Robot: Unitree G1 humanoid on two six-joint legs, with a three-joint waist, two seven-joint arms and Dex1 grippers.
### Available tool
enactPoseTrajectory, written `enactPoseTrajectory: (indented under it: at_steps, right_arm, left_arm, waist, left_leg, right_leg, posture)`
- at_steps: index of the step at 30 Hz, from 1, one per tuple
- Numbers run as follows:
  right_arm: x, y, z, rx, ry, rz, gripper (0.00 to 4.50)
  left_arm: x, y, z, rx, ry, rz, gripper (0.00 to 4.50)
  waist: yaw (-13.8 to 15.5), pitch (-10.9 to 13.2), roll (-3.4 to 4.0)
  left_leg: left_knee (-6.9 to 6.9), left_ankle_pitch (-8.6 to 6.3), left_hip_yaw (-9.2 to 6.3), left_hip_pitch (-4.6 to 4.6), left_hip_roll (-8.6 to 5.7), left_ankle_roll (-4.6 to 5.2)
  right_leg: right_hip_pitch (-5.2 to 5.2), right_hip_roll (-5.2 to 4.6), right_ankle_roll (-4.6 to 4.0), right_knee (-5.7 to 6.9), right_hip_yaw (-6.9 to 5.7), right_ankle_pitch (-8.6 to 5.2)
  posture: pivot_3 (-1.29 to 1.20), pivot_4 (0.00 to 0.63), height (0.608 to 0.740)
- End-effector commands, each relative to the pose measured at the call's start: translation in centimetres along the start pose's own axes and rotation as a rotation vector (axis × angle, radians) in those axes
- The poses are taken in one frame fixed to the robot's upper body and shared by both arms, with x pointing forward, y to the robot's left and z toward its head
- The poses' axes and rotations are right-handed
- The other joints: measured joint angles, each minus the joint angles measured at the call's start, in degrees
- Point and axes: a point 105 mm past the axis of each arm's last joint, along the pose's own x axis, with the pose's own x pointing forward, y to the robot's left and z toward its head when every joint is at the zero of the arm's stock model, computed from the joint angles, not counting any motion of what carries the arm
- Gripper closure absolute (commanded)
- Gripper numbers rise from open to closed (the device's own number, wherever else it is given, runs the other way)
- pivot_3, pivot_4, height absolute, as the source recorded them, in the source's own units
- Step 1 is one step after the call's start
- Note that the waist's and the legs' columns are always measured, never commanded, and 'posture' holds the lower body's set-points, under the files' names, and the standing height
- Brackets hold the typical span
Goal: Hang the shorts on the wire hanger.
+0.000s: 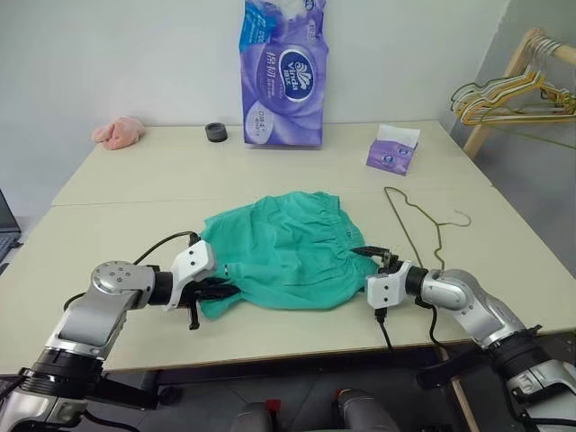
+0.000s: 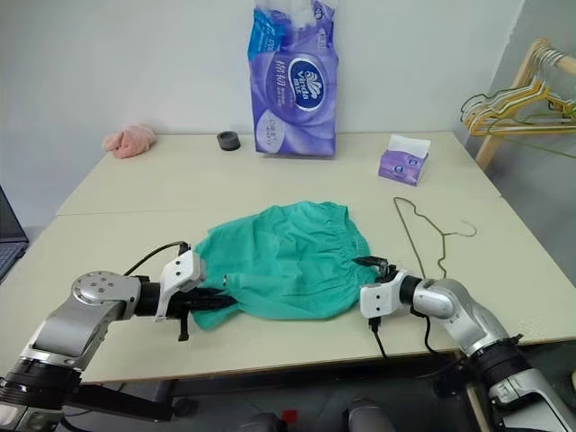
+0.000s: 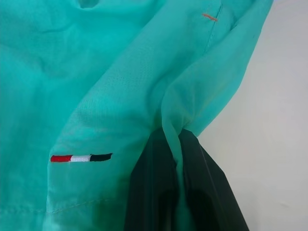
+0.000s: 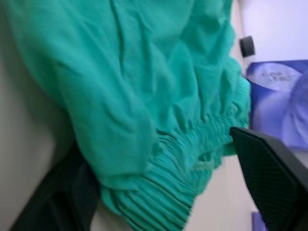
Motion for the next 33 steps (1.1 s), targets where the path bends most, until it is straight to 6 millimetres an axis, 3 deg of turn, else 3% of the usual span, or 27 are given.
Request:
enactPoseTrajectory:
  at_steps: [1,4,8,9,14,16,21,24,29,33]
  right_arm:
    - [-1.6,-0.9,1.8,-0.008,-0.106,0.065,1.9]
    - [-2.9,-1.0,3.2,0.03,-0.16,0.138,2.95]
    - [-3.9,-2.0,4.5,0.131,-0.179,0.192,4.32]
    - [-4.0,-2.5,4.7,0.167,-0.178,0.192,4.47]
    - [-4.2,-4.2,4.3,0.193,-0.133,0.179,4.47]
    - [-4.5,-3.9,3.2,0.056,-0.073,0.188,4.47]
    - [-5.4,-2.0,2.8,0.086,-0.081,0.202,4.47]
    - [-5.4,-1.6,1.6,0.059,-0.032,0.153,3.91]
    - [-5.4,-1.4,-0.4,-0.022,0.064,0.083,2.15]
    - [-4.9,-2.4,-1.5,-0.147,0.135,-0.014,0.83]
  left_arm:
    - [-1.6,1.5,1.1,0.035,-0.003,0.063,4.5]
    - [-2.0,1.4,1.3,0.042,0.014,0.032,4.5]
    - [-2.2,-0.9,0.8,0.051,0.073,-0.116,4.5]
    - [-2.2,-1.5,0.6,0.04,0.083,-0.154,4.5]
    - [-1.9,-1.5,1.0,0.014,0.06,-0.168,4.5]
    - [-1.9,-1.2,1.2,0.001,0.05,-0.157,4.5]
    - [-2.0,-0.6,0.7,-0.012,0.052,-0.123,4.5]
    - [-1.8,-0.6,0.6,-0.011,0.049,-0.121,4.5]
    - [-1.5,-0.6,0.7,-0.008,0.039,-0.121,4.5]
    - [-1.3,-0.6,0.7,-0.001,0.033,-0.122,4.5]
  waist:
    - [0.0,0.0,0.01]
    - [-0.1,0.0,0.01]
    - [-0.4,0.0,0.02]
    - [-0.4,0.0,0.03]
    - [-0.3,0.1,0.09]
    - [-0.1,0.1,0.07]
    - [-0.1,0.1,0.04]
    - [-0.4,0.1,0.08]
    - [-0.4,0.1,0.09]
    - [-0.4,0.1,0.09]
  left_leg:
    - [0.01,0.0,-0.03,-0.01,0.0,0.0]
    - [0.0,0.0,-0.09,0.0,0.01,0.0]
    - [0.0,0.0,-0.15,0.02,0.07,0.0]
    - [0.0,0.0,-0.16,0.02,0.1,0.0]
    - [0.02,0.0,-0.12,0.01,0.1,0.0]
    - [0.02,0.0,-0.06,0.01,0.08,0.0]
    - [-0.01,-0.01,-0.01,-0.05,0.05,0.01]
    - [-0.01,-0.02,0.02,-0.06,0.07,0.02]
    - [0.03,-0.01,0.09,-0.04,0.08,0.02]
    - [0.02,-0.01,0.1,-0.04,0.08,0.01]
  right_leg:
    - [0.0,-0.01,0.0,0.0,-0.03,0.0]
    - [0.02,-0.02,0.01,0.0,-0.03,0.0]
    - [0.01,0.02,0.01,0.03,-0.04,0.0]
    - [0.01,0.03,0.0,0.03,-0.04,-0.01]
    - [-0.01,0.05,0.0,0.02,-0.08,-0.01]
    - [-0.01,0.05,0.0,0.02,-0.07,-0.01]
    - [-0.05,0.02,0.02,-0.05,-0.06,-0.02]
    - [-0.1,0.03,0.01,0.0,-0.02,-0.02]
    - [-0.12,0.05,0.02,0.03,0.04,0.0]
    - [-0.13,0.05,0.02,0.03,0.04,0.0]
  posture:
    - [-0.03,0.04,0.74]
    - [-0.04,0.043,0.74]
    - [-0.05,0.048,0.74]
    - [-0.06,0.049,0.74]
    - [-0.06,0.053,0.74]
    - [-0.06,0.054,0.74]
    - [-0.07,0.053,0.74]
    - [-0.07,0.053,0.74]
    - [-0.07,0.054,0.74]
    - [-0.07,0.055,0.74]
